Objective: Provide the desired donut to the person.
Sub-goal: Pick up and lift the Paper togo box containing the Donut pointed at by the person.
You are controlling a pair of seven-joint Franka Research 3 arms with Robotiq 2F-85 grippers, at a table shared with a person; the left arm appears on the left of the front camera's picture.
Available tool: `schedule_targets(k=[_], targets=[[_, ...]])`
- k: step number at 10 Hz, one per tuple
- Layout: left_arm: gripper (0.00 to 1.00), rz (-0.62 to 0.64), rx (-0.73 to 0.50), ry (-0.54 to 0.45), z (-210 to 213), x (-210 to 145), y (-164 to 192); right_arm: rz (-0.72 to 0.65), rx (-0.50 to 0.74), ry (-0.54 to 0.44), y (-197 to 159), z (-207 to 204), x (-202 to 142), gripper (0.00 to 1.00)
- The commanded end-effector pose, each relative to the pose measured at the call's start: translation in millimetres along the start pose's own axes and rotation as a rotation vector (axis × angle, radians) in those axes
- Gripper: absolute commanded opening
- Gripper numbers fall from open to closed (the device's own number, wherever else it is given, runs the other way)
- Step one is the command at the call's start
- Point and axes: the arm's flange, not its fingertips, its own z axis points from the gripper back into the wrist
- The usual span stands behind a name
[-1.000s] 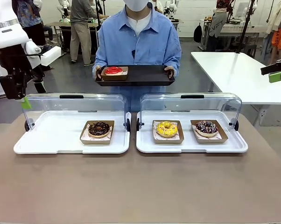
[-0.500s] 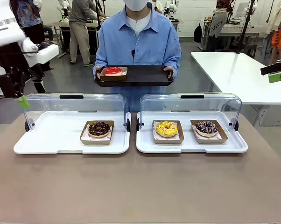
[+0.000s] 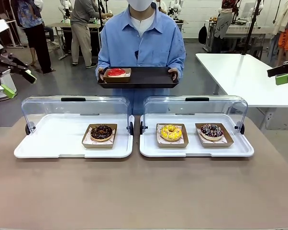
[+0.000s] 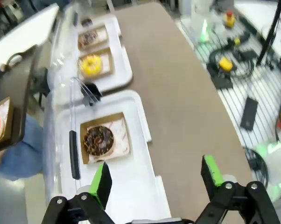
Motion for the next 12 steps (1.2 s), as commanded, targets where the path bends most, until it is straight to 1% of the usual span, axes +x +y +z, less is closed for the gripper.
schedule_targets(k=[1, 2, 3, 4, 5, 6, 8, 11, 12], targets=[[1.00, 0.087, 0.108, -0.145, 3.3, -47.5, -8.6, 0.004, 0.008, -0.003, -0.6, -0.7, 0.7, 1.00], [1.00, 0.136, 0.201, -0.189, 8.7, -72.9, -19.2, 0.004, 0.008, -0.003, -0.6, -0.7, 0.7, 1.00], [1.00, 0.174, 0.250, -0.232, 14.8, -92.3, -27.4, 0.004, 0.008, -0.003, -0.6, -0.7, 0.7, 1.00], [1.00, 0.184, 0.283, -0.246, 19.7, -106.2, -36.6, 0.004, 0.008, -0.003, -0.6, -0.7, 0.7, 1.00], [1.00, 0.184, 0.288, -0.282, 22.6, -119.2, -47.7, 0.004, 0.008, -0.003, -0.6, -0.7, 0.7, 1.00], [1.00, 0.174, 0.262, -0.319, 27.3, -127.7, -49.5, 0.004, 0.008, -0.003, -0.6, -0.7, 0.7, 1.00], [1.00, 0.170, 0.242, -0.339, 31.6, -142.5, -48.3, 0.004, 0.008, -0.003, -0.6, -0.7, 0.7, 1.00], [1.00, 0.144, 0.184, -0.336, 31.7, -145.2, -42.9, 0.004, 0.008, -0.003, -0.6, -0.7, 0.7, 1.00], [1.00, 0.194, 0.215, -0.328, 25.0, -142.4, -50.2, 0.004, 0.008, -0.003, -0.6, -0.7, 0.7, 1.00]])
